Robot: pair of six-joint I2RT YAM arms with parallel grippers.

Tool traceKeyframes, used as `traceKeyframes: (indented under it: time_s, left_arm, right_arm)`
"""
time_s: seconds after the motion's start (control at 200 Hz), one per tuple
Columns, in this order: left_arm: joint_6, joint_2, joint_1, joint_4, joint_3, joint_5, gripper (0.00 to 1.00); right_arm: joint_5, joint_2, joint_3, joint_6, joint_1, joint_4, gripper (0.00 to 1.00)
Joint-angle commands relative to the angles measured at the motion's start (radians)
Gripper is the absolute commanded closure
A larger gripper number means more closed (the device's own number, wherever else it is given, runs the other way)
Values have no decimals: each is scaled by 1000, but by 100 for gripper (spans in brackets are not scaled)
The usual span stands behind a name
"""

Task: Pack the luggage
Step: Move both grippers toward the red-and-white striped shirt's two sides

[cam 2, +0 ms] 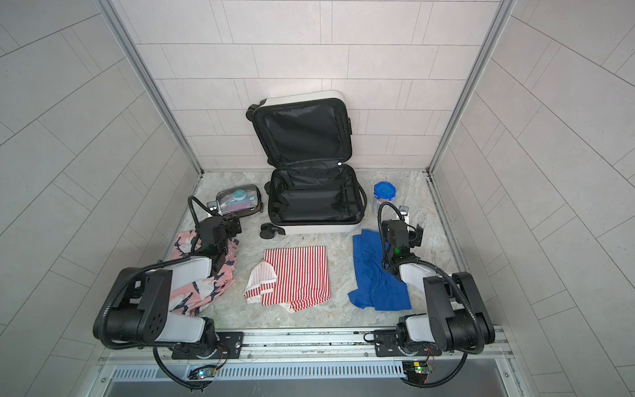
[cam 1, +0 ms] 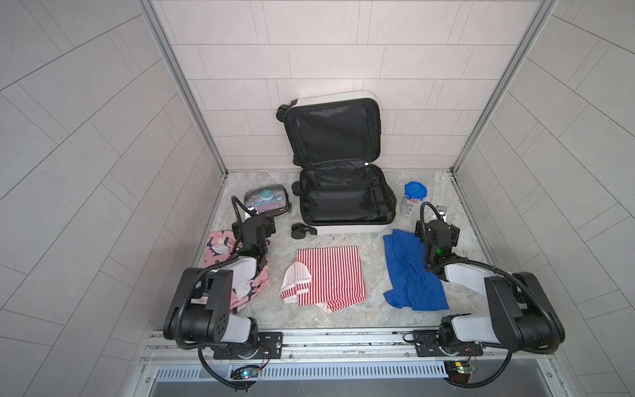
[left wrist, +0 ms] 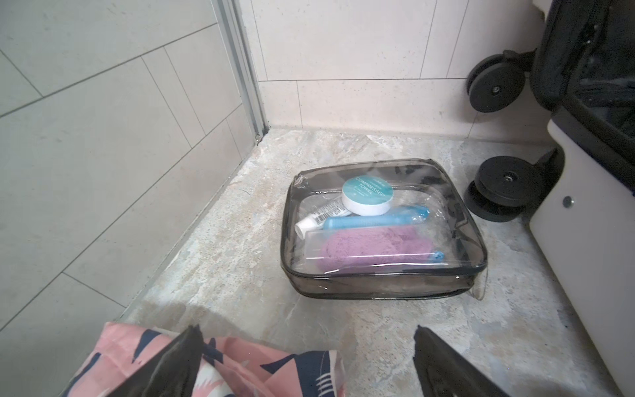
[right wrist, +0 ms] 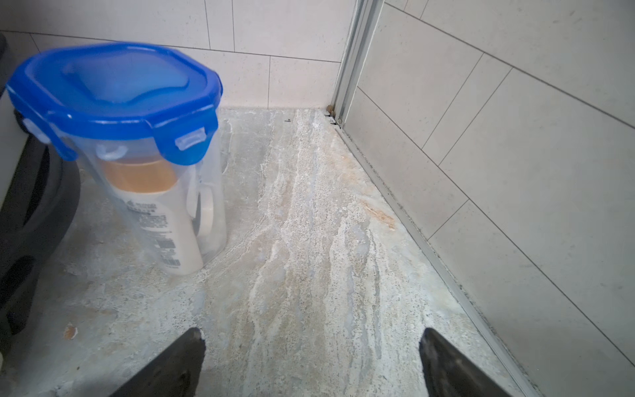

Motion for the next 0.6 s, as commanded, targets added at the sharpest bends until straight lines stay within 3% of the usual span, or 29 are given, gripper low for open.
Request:
traceKeyframes:
  time_s: [0.0,0.115,0.235,0.34,0.4,0.465,0.525,0.595]
  left_arm:
    - [-34,-108,-12,-102,49,-84,0]
    - [-146,-245,-12,-278,117,-108,0]
    - [-302,-387,-9,-487,185,-106,0]
    - [-481,-510,13,-700,246,-62,0]
    - [-532,-553,50,-812,289,58,0]
    - [-562,-569,87,-910,334,241,0]
    - [-540,-562,97,-957,356,418,20]
    - [-558,-527,97,-1058,375,550,32]
  right_arm:
    - [24,-93,46,37,-4,-153,1]
    - [35,-197,117,121,-3,-382,1]
    - [80,-284,245,304,-6,-728,1]
    - [30,-323,337,381,-24,-964,0]
    - [-40,-350,369,406,-32,-1048,1]
    - [-159,-381,380,404,-35,-1086,8]
    - [-344,-407,374,391,-36,-1074,23]
    - [-533,-422,345,413,-29,-1033,27]
